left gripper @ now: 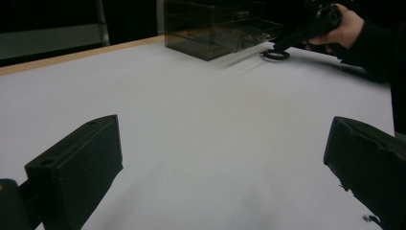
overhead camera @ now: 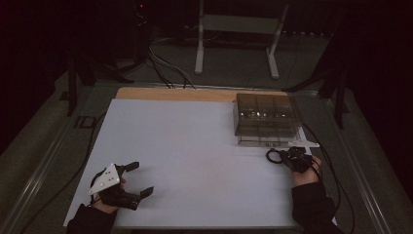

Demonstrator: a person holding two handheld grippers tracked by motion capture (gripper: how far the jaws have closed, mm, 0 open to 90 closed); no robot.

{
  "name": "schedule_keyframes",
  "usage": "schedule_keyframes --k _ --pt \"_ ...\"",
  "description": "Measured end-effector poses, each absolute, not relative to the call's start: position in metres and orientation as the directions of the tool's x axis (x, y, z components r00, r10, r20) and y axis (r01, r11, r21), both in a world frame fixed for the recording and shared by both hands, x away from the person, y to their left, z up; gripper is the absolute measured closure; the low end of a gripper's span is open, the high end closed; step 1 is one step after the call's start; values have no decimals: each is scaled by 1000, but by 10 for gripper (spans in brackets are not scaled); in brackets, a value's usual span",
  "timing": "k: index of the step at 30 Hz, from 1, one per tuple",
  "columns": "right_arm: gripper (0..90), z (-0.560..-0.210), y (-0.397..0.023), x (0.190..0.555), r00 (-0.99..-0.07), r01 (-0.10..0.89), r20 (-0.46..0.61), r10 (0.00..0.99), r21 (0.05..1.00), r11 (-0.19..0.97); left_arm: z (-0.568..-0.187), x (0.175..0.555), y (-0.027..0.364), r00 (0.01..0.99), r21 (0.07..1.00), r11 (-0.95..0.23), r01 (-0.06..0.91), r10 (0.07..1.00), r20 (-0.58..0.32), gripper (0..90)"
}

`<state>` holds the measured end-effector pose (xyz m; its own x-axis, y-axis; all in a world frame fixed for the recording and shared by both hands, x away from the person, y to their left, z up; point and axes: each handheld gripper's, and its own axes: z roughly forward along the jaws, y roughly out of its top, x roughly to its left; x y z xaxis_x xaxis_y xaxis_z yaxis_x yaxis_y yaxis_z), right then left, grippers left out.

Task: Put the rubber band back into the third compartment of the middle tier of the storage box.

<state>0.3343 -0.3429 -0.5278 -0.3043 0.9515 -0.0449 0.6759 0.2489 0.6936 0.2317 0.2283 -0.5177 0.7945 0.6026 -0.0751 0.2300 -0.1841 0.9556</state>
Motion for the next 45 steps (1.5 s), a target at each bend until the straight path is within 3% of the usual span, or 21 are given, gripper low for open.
schedule_keyframes --k 45 --pt "869 -506 -328 299 -358 635 -24 933 726 262 -518 232 228 797 956 -187 228 599 -73 3"
